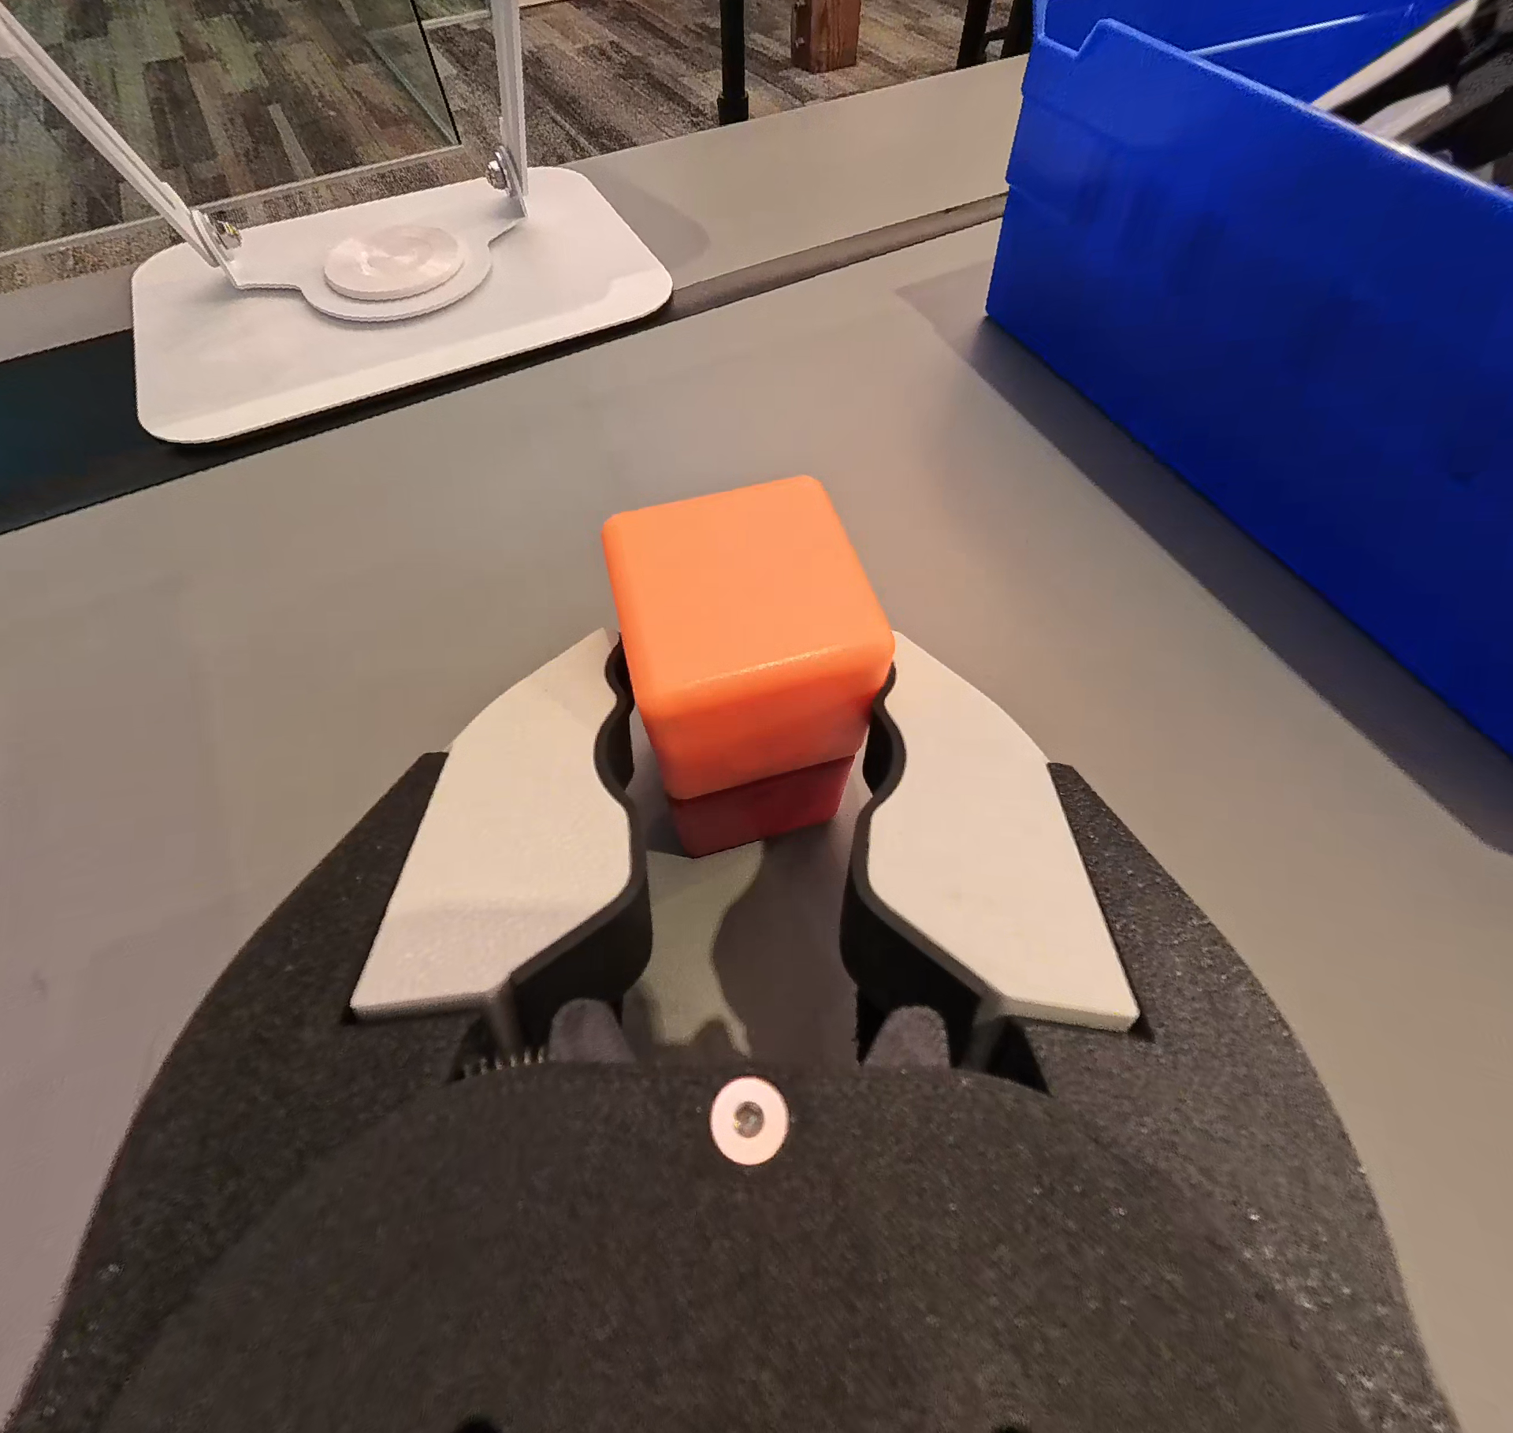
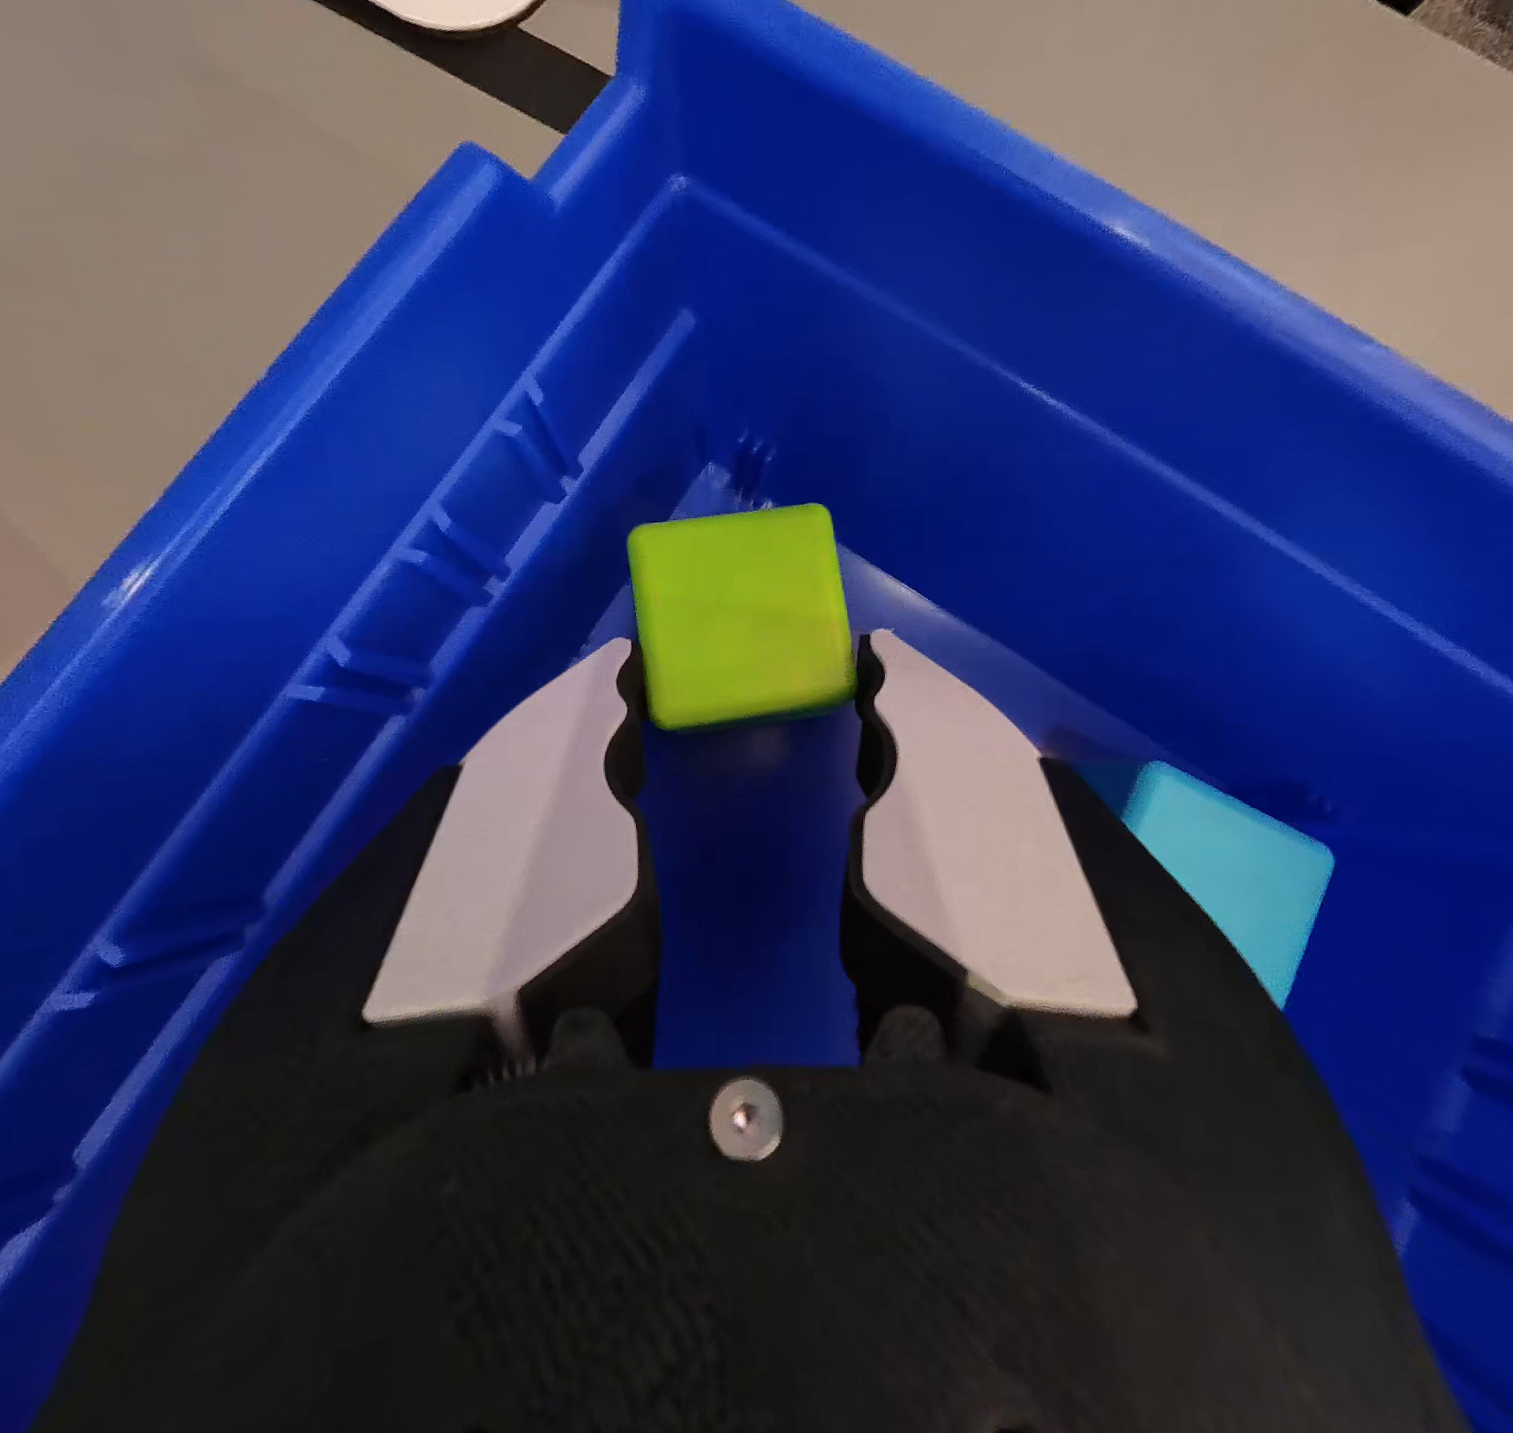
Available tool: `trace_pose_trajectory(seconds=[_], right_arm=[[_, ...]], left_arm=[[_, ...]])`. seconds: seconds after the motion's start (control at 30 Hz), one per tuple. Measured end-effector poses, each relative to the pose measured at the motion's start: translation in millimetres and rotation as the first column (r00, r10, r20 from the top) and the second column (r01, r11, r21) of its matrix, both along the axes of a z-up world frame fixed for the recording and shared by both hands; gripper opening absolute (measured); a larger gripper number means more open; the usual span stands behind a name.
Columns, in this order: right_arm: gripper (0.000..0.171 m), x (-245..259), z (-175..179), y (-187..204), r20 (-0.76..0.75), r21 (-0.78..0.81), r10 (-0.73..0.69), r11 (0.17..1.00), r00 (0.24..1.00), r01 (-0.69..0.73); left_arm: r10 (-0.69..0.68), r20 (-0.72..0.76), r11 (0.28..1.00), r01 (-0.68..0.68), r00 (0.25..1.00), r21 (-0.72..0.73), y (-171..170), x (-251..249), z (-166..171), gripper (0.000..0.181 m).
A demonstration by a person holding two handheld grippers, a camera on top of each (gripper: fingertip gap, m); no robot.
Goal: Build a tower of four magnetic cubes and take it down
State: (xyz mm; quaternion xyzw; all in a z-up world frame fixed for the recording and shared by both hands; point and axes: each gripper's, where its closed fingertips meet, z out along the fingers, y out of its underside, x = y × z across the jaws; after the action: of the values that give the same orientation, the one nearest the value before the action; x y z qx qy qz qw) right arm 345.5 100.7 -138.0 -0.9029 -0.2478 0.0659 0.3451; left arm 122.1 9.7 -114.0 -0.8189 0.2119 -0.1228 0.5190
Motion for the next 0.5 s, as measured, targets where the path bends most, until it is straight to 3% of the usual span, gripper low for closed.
trace_pose_trajectory(seconds=[0.17,0.23,0.3,0.5], right_arm=[[0.064,3.0,1.9,-1.7,0.001,-0.012,0.002,1.0,1.0,-0.002],[0.063,6.7,9.8,-0.5,0.002,0.012,-0.008,1.0,1.0,0.008],[0.063,10.2,20.9,-0.3,-0.009,0.038,-0.016,0.999,1.0,0.016],[0.062,23.2,63.3,-2.2,-0.043,0.144,-0.056,0.988,0.997,0.062]], left_arm=[[0.005,-0.011,0.999,-0.006,1.0,-0.033,0.2,-2.0,-5.0,0.056],[0.014,-0.023,0.998,-0.016,1.0,-0.064,0.6,-3.0,-9.8,0.076],[0.013,-0.037,0.996,-0.017,0.999,-0.083,-1.0,-2.6,-13.3,0.079],[0.009,-0.139,0.99,-0.028,0.99,-0.138,-7.0,-1.5,-27.9,0.072]])
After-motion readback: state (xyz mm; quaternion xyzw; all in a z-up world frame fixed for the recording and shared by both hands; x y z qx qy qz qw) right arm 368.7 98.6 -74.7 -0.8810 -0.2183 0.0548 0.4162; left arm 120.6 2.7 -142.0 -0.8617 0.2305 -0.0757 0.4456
